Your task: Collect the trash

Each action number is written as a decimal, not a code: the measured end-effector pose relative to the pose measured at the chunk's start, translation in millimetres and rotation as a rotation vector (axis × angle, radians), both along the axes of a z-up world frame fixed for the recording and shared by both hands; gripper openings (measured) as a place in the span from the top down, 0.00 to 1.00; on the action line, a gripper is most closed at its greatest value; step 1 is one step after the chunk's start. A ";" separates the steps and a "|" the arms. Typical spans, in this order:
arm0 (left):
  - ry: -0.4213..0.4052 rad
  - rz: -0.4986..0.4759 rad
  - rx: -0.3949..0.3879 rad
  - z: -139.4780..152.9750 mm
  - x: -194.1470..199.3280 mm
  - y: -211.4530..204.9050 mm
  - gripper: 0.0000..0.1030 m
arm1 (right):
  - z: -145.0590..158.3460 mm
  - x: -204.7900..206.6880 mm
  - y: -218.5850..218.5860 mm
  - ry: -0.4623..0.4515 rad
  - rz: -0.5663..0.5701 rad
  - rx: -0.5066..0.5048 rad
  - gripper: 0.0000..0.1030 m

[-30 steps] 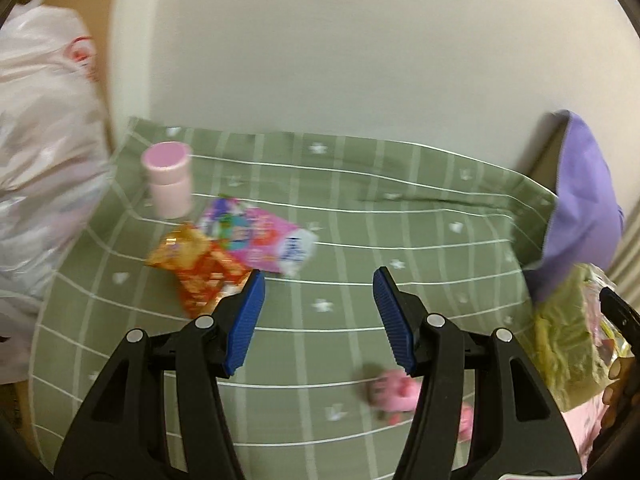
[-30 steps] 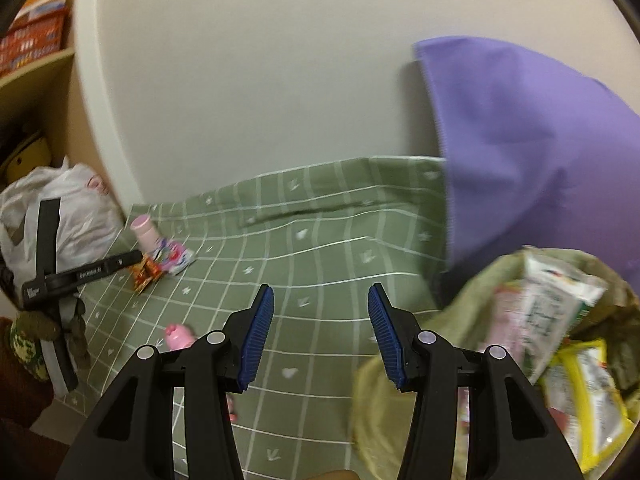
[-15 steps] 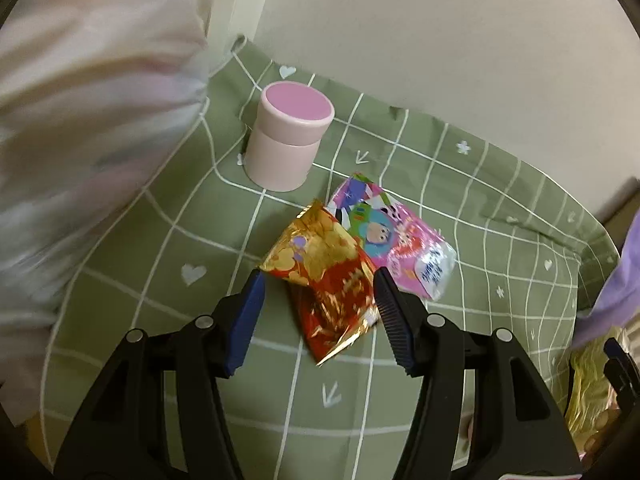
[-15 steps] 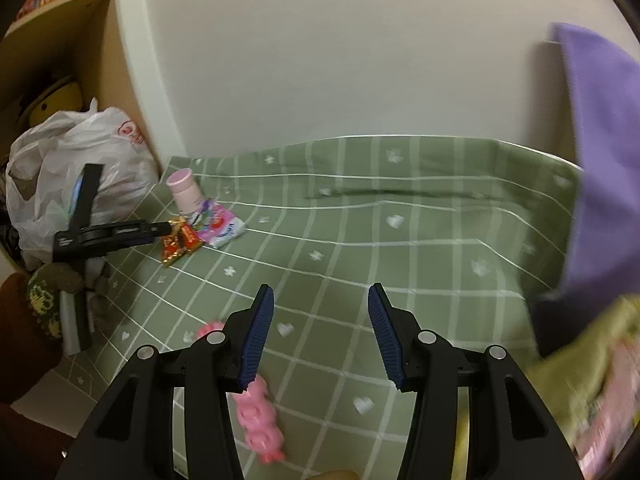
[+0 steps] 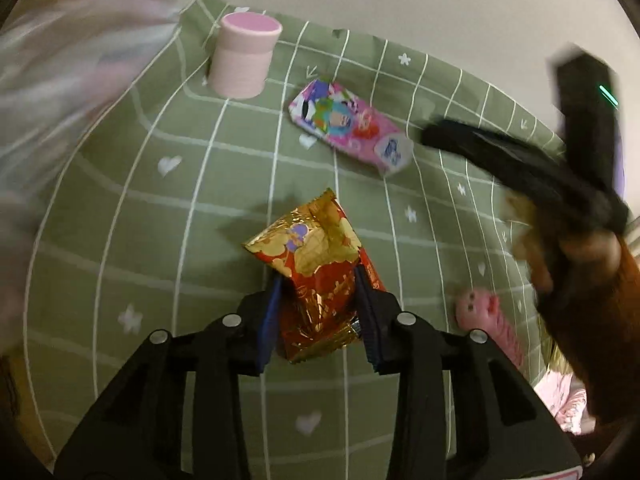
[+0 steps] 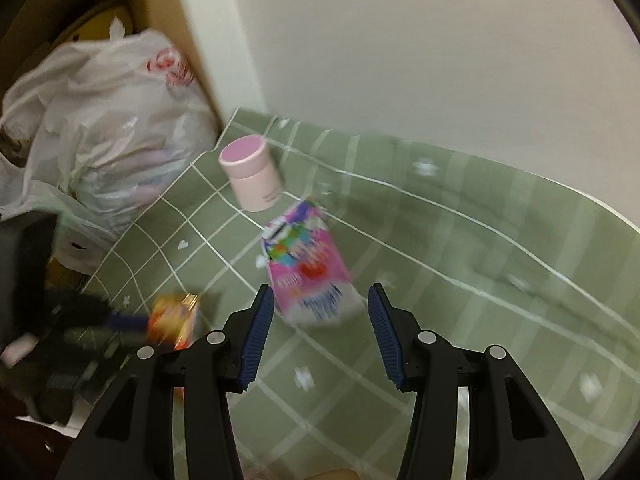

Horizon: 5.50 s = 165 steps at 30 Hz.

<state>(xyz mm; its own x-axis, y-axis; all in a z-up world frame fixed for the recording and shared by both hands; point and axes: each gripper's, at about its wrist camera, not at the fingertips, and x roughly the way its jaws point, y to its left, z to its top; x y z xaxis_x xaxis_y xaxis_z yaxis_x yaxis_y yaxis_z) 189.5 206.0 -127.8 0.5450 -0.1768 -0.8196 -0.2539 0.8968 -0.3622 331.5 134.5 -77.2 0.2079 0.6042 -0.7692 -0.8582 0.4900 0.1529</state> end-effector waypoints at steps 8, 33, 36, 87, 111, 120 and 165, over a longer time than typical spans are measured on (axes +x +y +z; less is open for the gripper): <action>-0.013 0.016 0.053 12.9 -10.5 4.7 0.59 | -32.0 3.4 37.6 0.067 0.054 -0.119 0.71; 0.034 0.108 0.009 1.4 18.1 28.7 0.56 | 40.5 -107.1 -230.6 0.017 -0.439 0.111 0.93; 0.043 0.093 -0.034 -4.6 16.3 21.0 0.80 | 46.2 -116.3 -249.7 0.007 -0.470 0.125 0.93; -0.276 -0.877 0.022 95.8 121.2 -437.0 0.83 | 74.1 -149.1 -483.8 -0.162 -0.950 -0.072 0.93; -0.204 -0.710 -0.012 82.5 107.9 -438.1 0.83 | 62.5 -136.5 -505.7 -0.127 -0.779 0.046 0.93; -0.252 -0.714 -0.011 106.3 106.6 -438.0 0.76 | 63.1 -145.6 -504.6 -0.116 -0.831 0.068 0.90; -0.458 -0.107 0.415 164.0 -235.7 -181.2 0.21 | 120.1 -383.0 -289.0 -0.361 -0.730 0.190 0.54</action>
